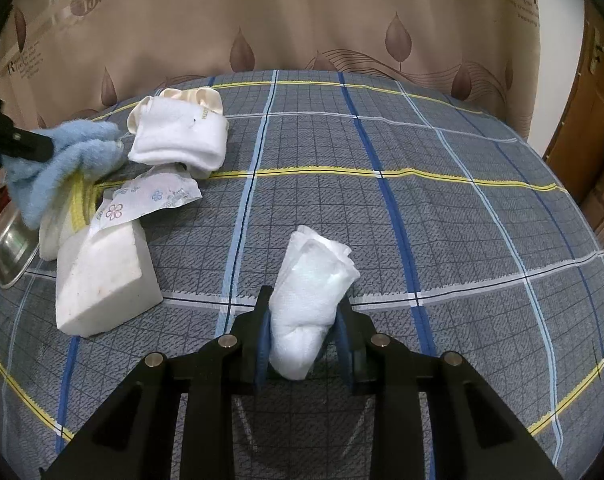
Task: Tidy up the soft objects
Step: 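Carry the blue fuzzy towel with the left tool into the gold tray and release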
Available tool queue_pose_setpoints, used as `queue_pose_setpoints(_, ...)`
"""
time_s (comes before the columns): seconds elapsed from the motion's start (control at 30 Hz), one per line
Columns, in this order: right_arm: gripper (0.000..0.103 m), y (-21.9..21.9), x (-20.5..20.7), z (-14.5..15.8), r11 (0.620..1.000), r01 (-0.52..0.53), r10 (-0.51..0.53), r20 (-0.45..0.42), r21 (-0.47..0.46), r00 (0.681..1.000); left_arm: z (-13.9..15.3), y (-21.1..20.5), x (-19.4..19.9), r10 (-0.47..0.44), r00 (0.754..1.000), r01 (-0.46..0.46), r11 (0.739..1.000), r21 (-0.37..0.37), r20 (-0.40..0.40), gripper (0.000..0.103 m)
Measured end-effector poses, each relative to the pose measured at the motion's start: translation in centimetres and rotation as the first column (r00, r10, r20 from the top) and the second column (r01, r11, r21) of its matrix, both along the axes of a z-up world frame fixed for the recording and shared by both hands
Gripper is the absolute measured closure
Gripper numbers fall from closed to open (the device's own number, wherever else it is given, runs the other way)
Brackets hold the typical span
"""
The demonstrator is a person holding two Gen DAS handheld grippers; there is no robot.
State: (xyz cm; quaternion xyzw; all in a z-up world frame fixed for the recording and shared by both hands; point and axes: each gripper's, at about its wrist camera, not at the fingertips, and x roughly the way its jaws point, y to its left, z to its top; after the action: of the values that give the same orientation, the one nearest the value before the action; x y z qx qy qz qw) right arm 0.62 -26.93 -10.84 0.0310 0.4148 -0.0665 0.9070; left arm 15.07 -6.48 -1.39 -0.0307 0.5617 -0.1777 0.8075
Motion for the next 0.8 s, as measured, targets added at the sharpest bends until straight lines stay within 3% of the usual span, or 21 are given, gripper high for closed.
queue_pose_setpoints(0.23,0.075,0.0,0.0,0.0,1.0,0.0,0.0,0.0,-0.003,1.0,3.8,1.7,-2.7,-0.031,0.998,0.031,1.0,0.003,0.063,0.08)
queue_pose_setpoints(0.4,0.075,0.0,0.0,0.0,1.0,0.001,-0.001,-0.001,-0.004,1.0,6.6,5.3,-4.8,-0.029,0.993,0.025,0.999,0.038,0.117,0.08)
queue_pose_setpoints(0.6,0.075,0.1,0.0,0.0,1.0,0.002,-0.002,-0.001,-0.004,1.0,9.2,12.3,-6.4,0.062,0.985,-0.075,0.994,0.077,0.16,0.08)
queue_pose_setpoints(0.8,0.075,0.1,0.0,0.0,1.0,0.003,-0.003,-0.001,-0.006,1.0,10.3,19.4,-7.7,0.157,0.968,-0.191,0.968,0.163,0.196,0.08)
